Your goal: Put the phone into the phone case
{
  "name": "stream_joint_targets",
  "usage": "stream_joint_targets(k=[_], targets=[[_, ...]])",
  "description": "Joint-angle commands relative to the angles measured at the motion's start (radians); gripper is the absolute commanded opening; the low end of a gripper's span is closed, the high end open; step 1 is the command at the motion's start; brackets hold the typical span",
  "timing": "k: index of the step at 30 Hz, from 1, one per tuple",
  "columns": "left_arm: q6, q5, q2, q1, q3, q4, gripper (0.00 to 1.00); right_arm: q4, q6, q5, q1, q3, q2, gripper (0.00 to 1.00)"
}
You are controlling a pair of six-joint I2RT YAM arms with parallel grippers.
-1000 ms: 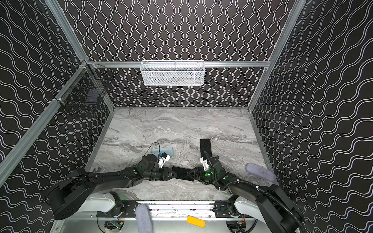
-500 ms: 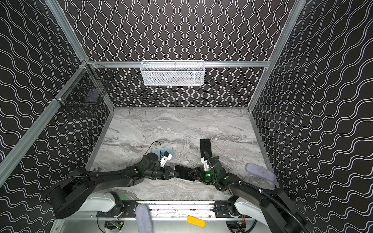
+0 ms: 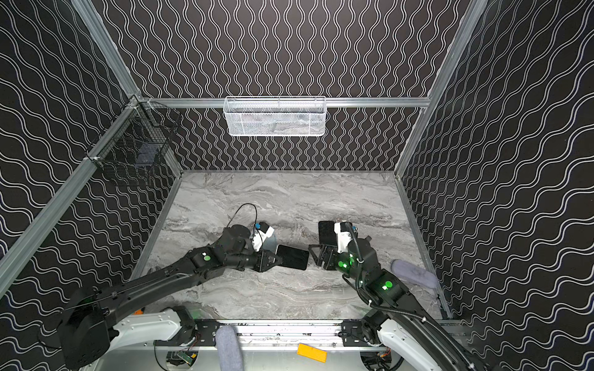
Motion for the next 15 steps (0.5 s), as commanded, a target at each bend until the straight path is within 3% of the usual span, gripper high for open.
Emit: stream_joint_targets(k=[1, 5, 10, 13, 15], targets=[[0.143, -0.033, -0.005, 0.002, 0.092, -0.135, 0.00, 0.015, -0.089, 0.014, 0.001, 0.003, -0.080, 0.76], [0.216, -0.040, -0.007, 0.009, 0.208, -0.222, 0.00, 0.019, -0.112, 0.078, 0.001, 0.002, -0.134, 0.77], [0.266, -0.045, -0.011, 0.038, 0.285, -0.269, 0.00, -0.014, -0.144, 0.142, 0.001, 0.031, -0.081, 0.77], [0.267, 0.013, -0.011, 0.074, 0.295, -0.254, 0.00, 0.001, -0.143, 0.191, 0.001, 0.022, -0.067, 0.78], [0.260, 0.061, -0.010, 0.106, 0.293, -0.230, 0.00, 0.041, -0.154, 0.158, -0.002, 0.007, -0.061, 0.83]])
